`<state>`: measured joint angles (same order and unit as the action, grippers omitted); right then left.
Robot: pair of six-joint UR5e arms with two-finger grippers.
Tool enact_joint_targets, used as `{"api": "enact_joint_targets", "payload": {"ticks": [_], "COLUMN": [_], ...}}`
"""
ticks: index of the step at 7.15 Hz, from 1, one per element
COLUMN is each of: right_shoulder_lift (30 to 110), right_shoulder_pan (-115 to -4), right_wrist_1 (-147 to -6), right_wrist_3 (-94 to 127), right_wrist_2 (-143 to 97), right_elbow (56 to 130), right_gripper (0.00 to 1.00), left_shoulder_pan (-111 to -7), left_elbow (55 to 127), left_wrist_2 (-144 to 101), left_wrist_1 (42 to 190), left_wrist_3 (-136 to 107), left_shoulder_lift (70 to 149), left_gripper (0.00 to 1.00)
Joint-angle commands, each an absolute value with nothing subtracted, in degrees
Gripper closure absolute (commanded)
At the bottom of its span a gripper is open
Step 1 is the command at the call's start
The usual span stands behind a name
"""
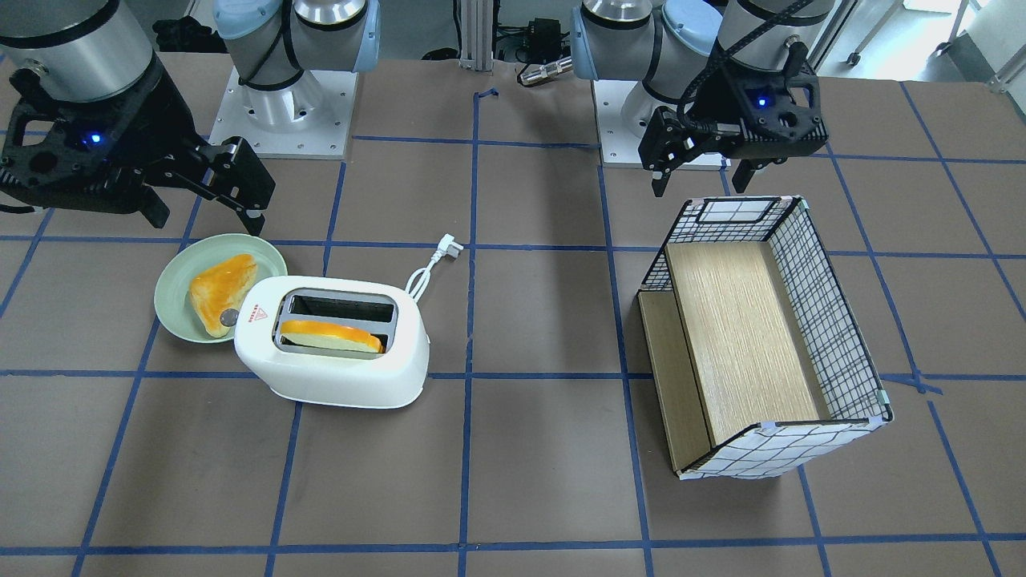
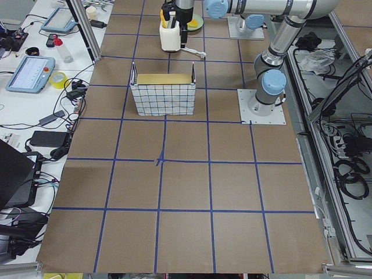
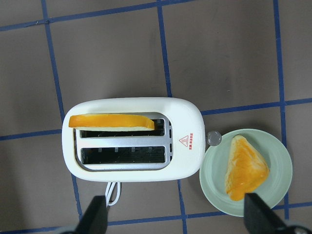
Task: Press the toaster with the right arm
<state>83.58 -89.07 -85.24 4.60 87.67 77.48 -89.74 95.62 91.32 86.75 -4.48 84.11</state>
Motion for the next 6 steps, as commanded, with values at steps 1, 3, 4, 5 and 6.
{"api": "enact_joint_targets", "payload": {"ticks": [1,3,4,5,6], "right_shoulder_lift": [83.6,83.9,83.8,83.8,83.9], "right_shoulder_pan": [-88.9,-89.1,-89.1,-89.1,-89.0], "right_wrist_1": [-85.2,-85.2,-85.3,-85.3,-85.4], "right_wrist_3": [3.3,4.0,3.3,3.2,1.2], "right_wrist_2": [87.8,87.6,87.9,87.8,88.1], "right_elbow": [77.5,78.3,78.2,78.2,78.6], "right_gripper": [0.0,0.0,0.0,0.0,0.0], "left_shoulder_pan": [-89.7,-89.7,-89.7,-89.7,-89.7], "left_elbow": [95.6,95.6,95.6,95.6,95.6], "left_wrist_2": [91.3,91.3,91.3,91.3,91.3], "left_wrist_1": [86.7,86.7,86.7,86.7,86.7], "left_wrist_3": [-4.5,-4.5,-4.5,-4.5,-4.5], "left_shoulder_lift": [84.1,84.1,84.1,84.1,84.1], "left_gripper": [0.0,0.0,0.0,0.0,0.0]}}
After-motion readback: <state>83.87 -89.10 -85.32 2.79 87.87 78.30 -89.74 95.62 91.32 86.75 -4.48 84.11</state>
